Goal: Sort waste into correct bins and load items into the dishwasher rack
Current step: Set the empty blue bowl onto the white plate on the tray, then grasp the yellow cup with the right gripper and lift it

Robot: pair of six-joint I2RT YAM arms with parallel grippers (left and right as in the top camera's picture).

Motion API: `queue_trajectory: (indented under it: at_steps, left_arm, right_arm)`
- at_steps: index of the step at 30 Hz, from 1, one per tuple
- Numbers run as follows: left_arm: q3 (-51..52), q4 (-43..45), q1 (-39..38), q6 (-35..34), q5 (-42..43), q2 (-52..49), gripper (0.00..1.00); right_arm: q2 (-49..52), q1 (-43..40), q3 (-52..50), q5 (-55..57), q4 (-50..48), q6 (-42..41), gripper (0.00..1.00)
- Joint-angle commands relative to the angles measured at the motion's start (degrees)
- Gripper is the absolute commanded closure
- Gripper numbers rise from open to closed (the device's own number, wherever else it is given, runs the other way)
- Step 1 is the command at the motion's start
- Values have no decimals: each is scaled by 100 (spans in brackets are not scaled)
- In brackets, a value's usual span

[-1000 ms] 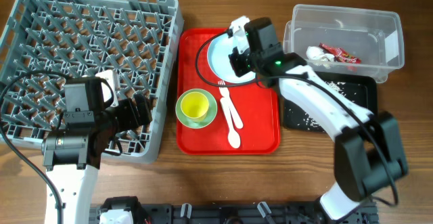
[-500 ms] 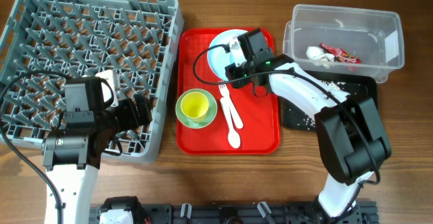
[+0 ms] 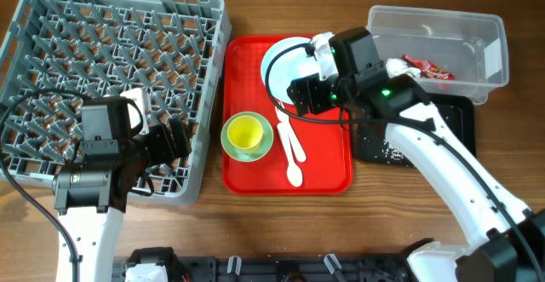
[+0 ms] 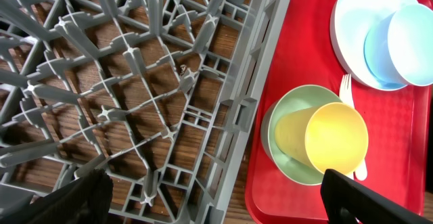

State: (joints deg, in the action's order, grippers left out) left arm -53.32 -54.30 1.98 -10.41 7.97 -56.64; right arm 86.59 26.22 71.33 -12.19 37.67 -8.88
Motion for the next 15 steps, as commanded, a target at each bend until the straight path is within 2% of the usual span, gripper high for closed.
queue_trajectory:
  at_steps: [1, 8, 15]
  left_arm:
    - [-103, 0, -26, -52, -11, -7, 0]
    - [-103, 0, -26, -52, -11, -7, 0]
    - [-103, 0, -26, -52, -11, -7, 0]
  right_arm:
    - [-46, 22, 79, -590, 308, -321, 13]
    - [-46, 24, 66, -723, 581, -328, 14]
    - [-46, 44, 68, -1250, 531, -380, 23]
